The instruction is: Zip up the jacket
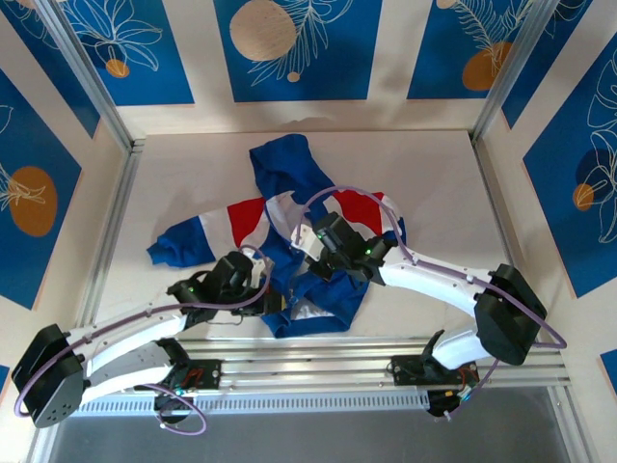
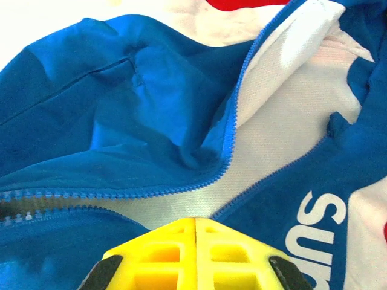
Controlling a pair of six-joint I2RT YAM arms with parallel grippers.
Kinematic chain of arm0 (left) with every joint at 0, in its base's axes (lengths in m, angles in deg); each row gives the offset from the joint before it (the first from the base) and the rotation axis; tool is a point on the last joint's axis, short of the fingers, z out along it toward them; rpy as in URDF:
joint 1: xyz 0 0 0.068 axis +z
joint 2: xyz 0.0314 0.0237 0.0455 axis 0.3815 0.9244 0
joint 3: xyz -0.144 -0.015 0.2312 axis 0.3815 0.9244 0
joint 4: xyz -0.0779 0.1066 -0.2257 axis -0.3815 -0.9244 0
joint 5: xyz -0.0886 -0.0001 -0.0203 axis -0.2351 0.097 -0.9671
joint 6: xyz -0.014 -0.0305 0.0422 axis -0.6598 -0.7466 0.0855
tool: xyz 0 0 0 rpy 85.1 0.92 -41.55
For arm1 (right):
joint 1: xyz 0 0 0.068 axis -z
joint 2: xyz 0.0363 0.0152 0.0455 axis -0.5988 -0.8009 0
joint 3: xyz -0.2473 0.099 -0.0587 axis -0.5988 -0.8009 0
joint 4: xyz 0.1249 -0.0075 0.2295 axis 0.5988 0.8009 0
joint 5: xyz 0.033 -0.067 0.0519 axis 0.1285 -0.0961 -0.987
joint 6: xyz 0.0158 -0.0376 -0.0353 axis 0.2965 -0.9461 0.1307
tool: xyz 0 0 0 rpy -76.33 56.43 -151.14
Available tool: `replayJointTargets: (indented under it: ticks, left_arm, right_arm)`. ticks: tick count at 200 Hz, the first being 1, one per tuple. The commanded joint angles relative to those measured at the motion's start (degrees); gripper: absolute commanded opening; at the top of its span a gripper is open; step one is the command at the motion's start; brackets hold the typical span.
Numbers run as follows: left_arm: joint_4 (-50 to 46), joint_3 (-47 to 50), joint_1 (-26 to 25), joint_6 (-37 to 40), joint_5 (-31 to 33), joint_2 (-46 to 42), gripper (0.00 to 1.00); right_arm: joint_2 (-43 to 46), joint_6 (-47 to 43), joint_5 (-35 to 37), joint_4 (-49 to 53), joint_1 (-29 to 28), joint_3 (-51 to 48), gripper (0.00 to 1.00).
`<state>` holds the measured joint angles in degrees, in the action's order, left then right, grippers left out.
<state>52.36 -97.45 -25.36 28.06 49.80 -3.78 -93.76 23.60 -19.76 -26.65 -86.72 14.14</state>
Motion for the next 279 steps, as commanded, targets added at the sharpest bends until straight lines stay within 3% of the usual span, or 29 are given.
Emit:
replayJointTargets:
  ticks: [1, 19, 51, 75, 152, 279]
  left_arm:
    - [-0.84, 0.76, -0.09, 0.87, -2.62, -1.11, 0.0]
    - [-0.17, 0.81, -0.01, 0.88, -3.78, -0.85, 0.0]
    - [0.57, 0.04, 1.51, 0.21, -7.83, -0.48, 0.0]
    - [0.21, -1.0, 3.08, -0.45, -10.75, -0.47, 0.0]
    - [-2.45, -4.61, 5.18, -0.37, -13.75, 0.82, 0.0]
    - [-3.17, -4.97, 5.52, -1.32, -13.73, 0.29, 0.0]
  right_arm:
    - [1.91, 0.6, -7.56, -0.76, 0.92, 0.27, 0.0]
    - [5.59, 0.0, -11.34, -3.98, 0.14, -3.06, 0.0]
    - [14.46, -4.95, -7.64, -11.71, -5.54, -12.37, 0.25]
    - [18.1, -7.58, -4.47, -13.33, -9.2, -15.85, 0.33]
    - [12.96, -14.56, 1.34, -14.75, -17.02, -16.98, 0.31]
    - [5.01, -13.31, 4.91, -20.85, -17.28, -16.12, 0.35]
